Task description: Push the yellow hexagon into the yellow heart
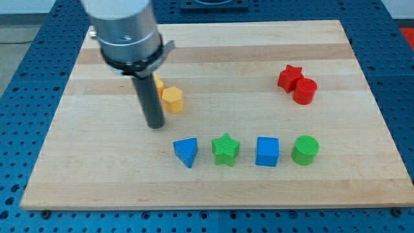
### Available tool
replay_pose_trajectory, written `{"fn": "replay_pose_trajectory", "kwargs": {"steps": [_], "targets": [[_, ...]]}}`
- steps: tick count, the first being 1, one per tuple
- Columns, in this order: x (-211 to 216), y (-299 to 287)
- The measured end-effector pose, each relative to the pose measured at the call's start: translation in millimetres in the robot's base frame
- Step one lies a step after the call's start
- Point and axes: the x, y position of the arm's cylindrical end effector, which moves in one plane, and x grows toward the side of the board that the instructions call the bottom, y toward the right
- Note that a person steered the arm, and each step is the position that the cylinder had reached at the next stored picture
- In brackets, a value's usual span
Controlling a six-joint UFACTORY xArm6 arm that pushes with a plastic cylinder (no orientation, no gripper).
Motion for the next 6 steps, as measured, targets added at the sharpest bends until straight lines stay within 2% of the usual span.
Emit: {"fn": "replay_pose_trajectory", "kwargs": {"steps": [1, 3, 4, 5, 6], "targets": [[-2.3, 38.2], [-33.3, 15.3], [-33.3, 0.0], [-30.0, 9.4], [-1.7, 4.6]]}}
